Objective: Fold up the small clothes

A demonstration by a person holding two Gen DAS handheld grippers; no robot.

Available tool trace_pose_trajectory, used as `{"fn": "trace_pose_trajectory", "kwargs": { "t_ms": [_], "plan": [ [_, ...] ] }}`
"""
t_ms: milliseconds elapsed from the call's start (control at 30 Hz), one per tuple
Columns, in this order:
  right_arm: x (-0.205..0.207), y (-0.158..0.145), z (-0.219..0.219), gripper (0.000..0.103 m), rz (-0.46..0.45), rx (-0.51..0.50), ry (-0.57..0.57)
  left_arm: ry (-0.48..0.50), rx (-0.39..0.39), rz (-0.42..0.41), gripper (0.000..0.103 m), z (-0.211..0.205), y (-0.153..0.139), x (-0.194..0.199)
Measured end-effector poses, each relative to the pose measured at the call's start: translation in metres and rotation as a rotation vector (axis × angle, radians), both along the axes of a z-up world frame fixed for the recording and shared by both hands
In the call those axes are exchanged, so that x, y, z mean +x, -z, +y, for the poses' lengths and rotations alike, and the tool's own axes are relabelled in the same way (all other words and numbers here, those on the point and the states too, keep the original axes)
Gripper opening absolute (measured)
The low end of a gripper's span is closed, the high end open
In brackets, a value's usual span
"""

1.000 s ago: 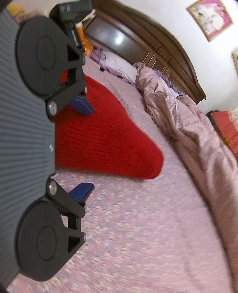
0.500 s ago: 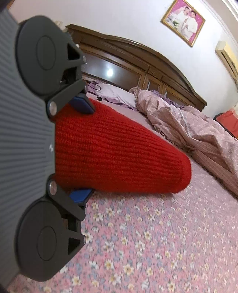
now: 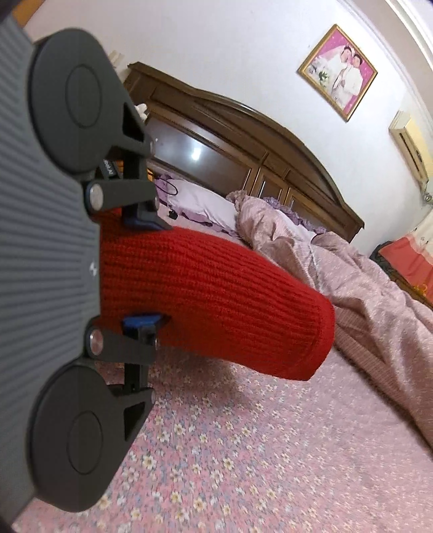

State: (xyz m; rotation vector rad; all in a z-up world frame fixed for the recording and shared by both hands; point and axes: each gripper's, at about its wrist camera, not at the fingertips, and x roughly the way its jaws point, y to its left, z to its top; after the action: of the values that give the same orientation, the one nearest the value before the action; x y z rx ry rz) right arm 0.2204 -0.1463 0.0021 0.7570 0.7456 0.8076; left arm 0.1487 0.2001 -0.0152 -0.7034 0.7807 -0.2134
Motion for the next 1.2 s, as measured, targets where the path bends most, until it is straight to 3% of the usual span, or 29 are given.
{"fn": "trace_pose_trajectory", "kwargs": {
  "t_ms": [400,567,733,967,1200],
  "plan": [
    [-0.048,0.004,-0.086,0.050,0.063,-0.005,0.077,0.179,0.020,-0.002,0.066,-0.087,-0.011,-0.028],
    [-0.065,0.014,-0.114,0.050,0.083,-0.038,0.116,0.236,0.099,-0.007,0.066,-0.122,-0.013,-0.039],
    [-0.065,0.024,-0.109,0.051,0.072,-0.247,0.105,0.208,0.211,0.011,0.067,-0.136,-0.013,-0.044],
    [-0.068,0.027,-0.091,0.052,0.018,-0.298,0.079,0.145,0.377,0.015,0.068,-0.131,-0.016,-0.051],
    [-0.072,0.040,-0.098,0.060,0.035,-0.300,0.129,0.110,0.414,0.025,0.070,-0.136,-0.015,-0.056]
  ]
}}
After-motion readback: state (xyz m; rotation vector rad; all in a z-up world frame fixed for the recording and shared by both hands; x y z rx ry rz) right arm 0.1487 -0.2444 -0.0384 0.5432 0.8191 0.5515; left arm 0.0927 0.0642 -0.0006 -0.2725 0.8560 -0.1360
